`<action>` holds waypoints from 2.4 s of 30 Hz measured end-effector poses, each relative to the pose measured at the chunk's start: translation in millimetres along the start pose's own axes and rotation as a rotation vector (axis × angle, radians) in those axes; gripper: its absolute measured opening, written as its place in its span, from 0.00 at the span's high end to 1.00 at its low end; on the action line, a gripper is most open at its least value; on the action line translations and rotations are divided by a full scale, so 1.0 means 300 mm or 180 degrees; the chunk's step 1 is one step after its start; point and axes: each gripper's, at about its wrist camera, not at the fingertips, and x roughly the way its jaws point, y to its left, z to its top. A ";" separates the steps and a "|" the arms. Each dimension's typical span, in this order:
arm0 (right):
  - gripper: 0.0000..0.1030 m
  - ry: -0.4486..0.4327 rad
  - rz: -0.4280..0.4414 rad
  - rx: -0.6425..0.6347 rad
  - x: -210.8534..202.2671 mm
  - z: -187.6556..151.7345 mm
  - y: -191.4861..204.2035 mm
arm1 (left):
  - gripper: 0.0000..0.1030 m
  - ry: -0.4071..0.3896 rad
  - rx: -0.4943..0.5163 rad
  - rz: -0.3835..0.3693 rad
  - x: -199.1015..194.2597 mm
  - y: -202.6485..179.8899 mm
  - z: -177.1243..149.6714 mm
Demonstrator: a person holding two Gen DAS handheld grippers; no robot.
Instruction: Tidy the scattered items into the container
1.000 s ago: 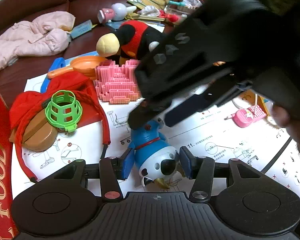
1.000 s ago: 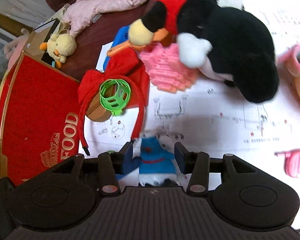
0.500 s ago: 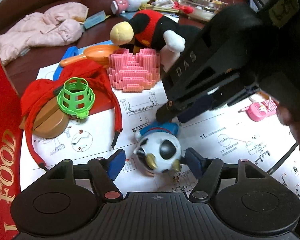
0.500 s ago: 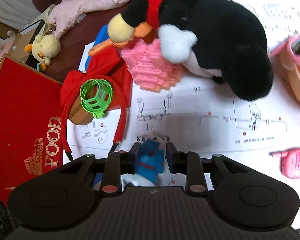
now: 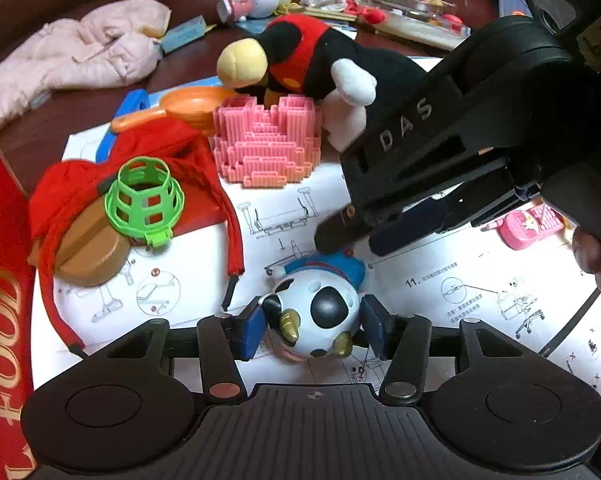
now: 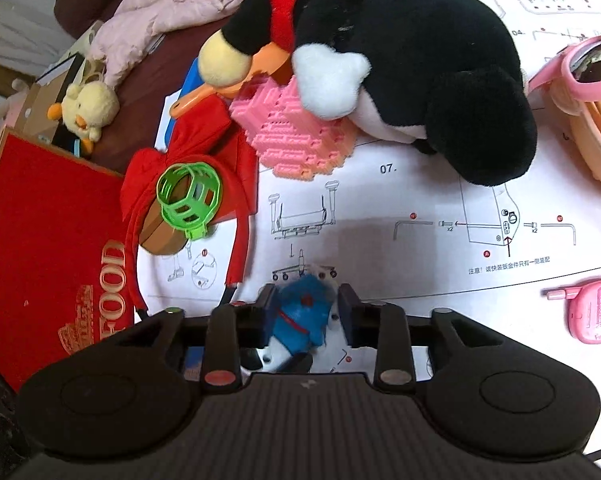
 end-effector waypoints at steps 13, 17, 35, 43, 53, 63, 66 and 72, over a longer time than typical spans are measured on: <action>0.47 0.0086 -0.0003 0.0000 0.060 -0.020 0.006 | 0.46 0.0091 0.0080 -0.0063 0.008 -0.021 -0.015; 0.48 0.0105 0.0047 -0.0066 0.065 -0.030 0.011 | 0.36 0.0150 0.0067 0.0041 0.029 -0.027 -0.012; 0.50 0.0081 0.0087 -0.0043 0.060 -0.033 -0.001 | 0.45 0.0234 0.0008 0.0041 0.034 -0.026 -0.025; 0.50 0.0109 0.0076 0.0039 0.053 -0.038 -0.004 | 0.49 0.0244 -0.0021 0.0013 0.025 -0.022 -0.033; 0.41 0.0165 0.0180 0.0252 0.042 -0.057 -0.026 | 0.49 0.0226 -0.0201 -0.0053 0.008 -0.007 -0.051; 0.47 0.0039 0.0075 0.0026 0.033 -0.083 0.016 | 0.48 0.0253 -0.0065 0.0069 0.008 -0.031 -0.058; 0.47 0.0046 0.0089 0.0056 0.033 -0.086 0.013 | 0.46 0.0281 -0.0060 0.0109 0.010 -0.036 -0.056; 0.47 0.0056 0.0101 0.0078 0.033 -0.089 0.007 | 0.48 0.0297 -0.0059 0.0095 0.002 -0.039 -0.060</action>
